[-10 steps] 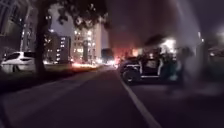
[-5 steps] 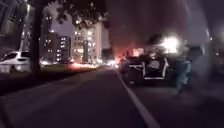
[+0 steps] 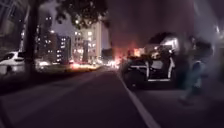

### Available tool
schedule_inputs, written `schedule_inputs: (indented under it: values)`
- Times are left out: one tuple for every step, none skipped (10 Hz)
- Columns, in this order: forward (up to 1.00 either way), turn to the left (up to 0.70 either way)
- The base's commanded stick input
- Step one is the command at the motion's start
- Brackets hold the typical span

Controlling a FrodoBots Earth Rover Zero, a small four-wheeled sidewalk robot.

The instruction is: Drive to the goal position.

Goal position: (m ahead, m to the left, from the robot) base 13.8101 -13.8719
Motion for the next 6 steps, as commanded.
schedule_inputs:
  values:
    - [0.45, 0.0]
    - [0.45, 0.0]
    - [0.45, 0.0]
    - [0.45, 0.0]
    - [0.45, 0.0]
    - [0.45, 0.0]
